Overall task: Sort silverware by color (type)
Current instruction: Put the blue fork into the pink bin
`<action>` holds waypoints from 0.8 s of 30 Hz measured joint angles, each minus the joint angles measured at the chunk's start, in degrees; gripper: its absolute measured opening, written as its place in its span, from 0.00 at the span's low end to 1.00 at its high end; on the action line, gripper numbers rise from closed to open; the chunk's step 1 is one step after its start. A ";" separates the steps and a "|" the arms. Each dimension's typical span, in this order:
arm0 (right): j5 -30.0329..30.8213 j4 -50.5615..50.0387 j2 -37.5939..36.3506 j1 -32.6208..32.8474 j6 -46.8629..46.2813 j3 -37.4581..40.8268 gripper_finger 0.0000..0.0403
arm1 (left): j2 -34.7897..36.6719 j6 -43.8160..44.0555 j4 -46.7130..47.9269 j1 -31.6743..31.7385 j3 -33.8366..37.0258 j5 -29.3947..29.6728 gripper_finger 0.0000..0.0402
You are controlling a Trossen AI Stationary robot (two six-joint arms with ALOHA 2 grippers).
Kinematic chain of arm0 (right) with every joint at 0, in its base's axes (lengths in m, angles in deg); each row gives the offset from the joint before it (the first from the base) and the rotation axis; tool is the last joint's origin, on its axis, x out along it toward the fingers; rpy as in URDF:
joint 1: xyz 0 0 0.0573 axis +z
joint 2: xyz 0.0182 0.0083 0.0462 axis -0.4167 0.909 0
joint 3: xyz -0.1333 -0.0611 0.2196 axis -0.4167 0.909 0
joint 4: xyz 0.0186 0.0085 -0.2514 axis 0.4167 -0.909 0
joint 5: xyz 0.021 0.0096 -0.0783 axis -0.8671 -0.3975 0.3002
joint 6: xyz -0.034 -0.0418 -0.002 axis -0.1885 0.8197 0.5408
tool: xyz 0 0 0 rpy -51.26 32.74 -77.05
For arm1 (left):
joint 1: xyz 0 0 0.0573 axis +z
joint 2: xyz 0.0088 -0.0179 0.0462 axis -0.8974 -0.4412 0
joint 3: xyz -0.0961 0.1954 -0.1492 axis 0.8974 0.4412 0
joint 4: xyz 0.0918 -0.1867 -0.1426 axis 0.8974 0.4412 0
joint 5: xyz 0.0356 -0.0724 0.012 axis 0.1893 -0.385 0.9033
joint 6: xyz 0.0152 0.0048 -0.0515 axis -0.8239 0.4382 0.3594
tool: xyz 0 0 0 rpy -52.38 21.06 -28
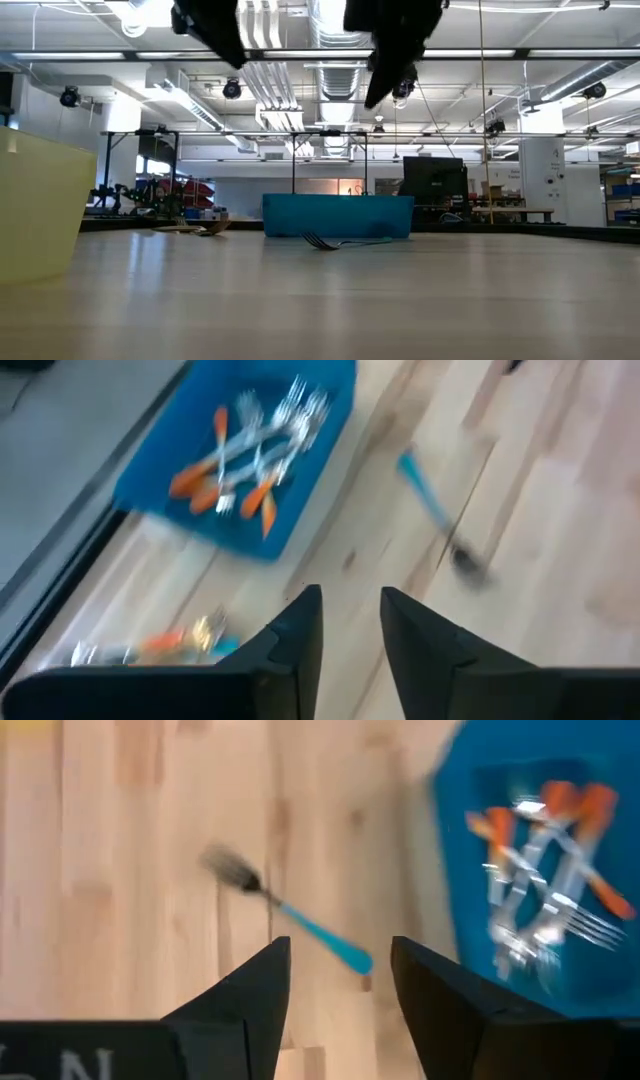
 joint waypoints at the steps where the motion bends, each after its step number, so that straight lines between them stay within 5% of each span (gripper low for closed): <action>1: -0.99 -0.01 1.63 -0.02 2.73 0.00 0.41 | 0.00 1.58 2.55 -0.08 -0.20 -0.08 0.23; 10: -2.19 0.31 16.31 0.01 27.04 0.00 0.32 | 3.94 18.58 20.72 -6.35 -0.92 -1.89 0.25; 24: -1.61 3.26 28.63 -0.02 31.13 -3.69 0.31 | 10.57 33.29 20.30 -16.28 -0.95 4.29 0.25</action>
